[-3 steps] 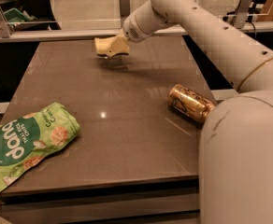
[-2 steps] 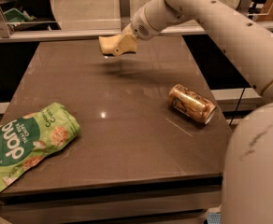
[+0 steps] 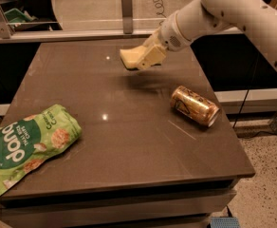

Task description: Move sponge near orange can

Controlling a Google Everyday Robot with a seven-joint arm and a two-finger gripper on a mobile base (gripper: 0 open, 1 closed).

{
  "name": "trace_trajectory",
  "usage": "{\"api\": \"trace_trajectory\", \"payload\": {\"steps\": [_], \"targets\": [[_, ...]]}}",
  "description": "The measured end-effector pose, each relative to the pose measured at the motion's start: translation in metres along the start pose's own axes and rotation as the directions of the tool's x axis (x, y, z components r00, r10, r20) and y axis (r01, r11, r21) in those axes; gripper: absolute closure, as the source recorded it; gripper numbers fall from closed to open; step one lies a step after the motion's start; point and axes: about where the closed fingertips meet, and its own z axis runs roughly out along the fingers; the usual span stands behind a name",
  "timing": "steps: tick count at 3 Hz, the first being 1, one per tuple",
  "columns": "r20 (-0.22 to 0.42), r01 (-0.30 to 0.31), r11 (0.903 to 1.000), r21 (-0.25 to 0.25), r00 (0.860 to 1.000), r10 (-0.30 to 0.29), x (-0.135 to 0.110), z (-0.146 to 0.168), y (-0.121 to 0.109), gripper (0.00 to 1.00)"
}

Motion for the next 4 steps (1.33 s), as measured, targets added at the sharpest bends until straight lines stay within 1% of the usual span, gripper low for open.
{"api": "trace_trajectory", "payload": {"steps": [1, 2, 3, 4], "targets": [[-0.021, -0.01, 0.9995, -0.029, 1.0, 0.009, 0.037, -0.02, 0.011, 1.0], [-0.038, -0.024, 0.9979, -0.06, 0.999, 0.022, 0.063, -0.029, 0.015, 1.0], [-0.061, -0.031, 0.9959, -0.085, 0.998, 0.026, 0.08, -0.033, 0.014, 1.0], [-0.091, -0.046, 0.9951, -0.088, 0.995, 0.038, 0.098, -0.041, 0.011, 1.0]]}}
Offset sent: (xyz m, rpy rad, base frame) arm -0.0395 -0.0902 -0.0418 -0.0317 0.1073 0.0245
